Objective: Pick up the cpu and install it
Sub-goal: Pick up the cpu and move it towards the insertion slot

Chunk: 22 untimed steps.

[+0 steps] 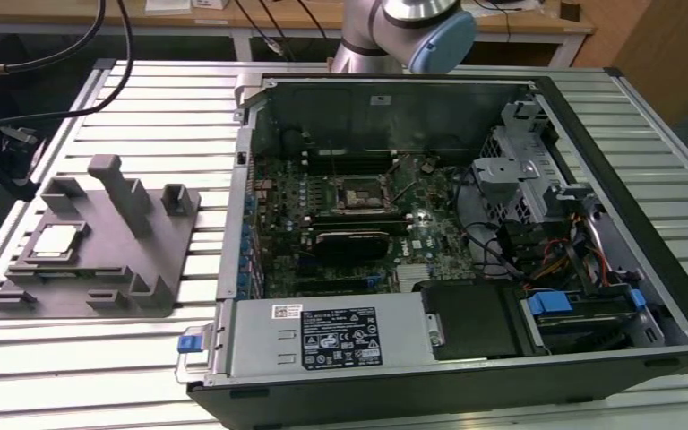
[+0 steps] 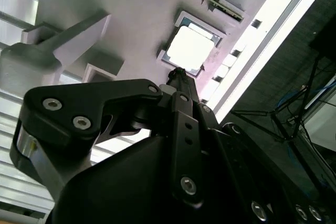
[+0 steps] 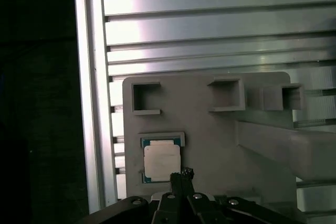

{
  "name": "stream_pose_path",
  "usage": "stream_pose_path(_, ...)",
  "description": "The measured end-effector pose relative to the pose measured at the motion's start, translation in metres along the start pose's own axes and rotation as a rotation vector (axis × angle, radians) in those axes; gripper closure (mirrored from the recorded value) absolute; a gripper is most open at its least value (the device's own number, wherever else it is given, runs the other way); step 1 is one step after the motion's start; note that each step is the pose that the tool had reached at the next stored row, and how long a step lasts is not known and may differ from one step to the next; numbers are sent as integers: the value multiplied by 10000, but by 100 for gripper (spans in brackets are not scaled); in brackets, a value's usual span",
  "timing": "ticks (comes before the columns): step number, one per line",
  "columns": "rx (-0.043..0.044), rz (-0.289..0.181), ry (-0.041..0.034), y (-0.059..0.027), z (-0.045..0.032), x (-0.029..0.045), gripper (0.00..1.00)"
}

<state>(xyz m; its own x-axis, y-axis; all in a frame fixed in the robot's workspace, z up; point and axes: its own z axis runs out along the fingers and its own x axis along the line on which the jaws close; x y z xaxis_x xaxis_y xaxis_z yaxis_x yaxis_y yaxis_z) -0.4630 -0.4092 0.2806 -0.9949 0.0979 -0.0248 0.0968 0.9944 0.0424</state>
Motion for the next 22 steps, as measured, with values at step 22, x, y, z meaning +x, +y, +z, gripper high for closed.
stream_pose_path(22,2,1,12,-65,382,71,89)
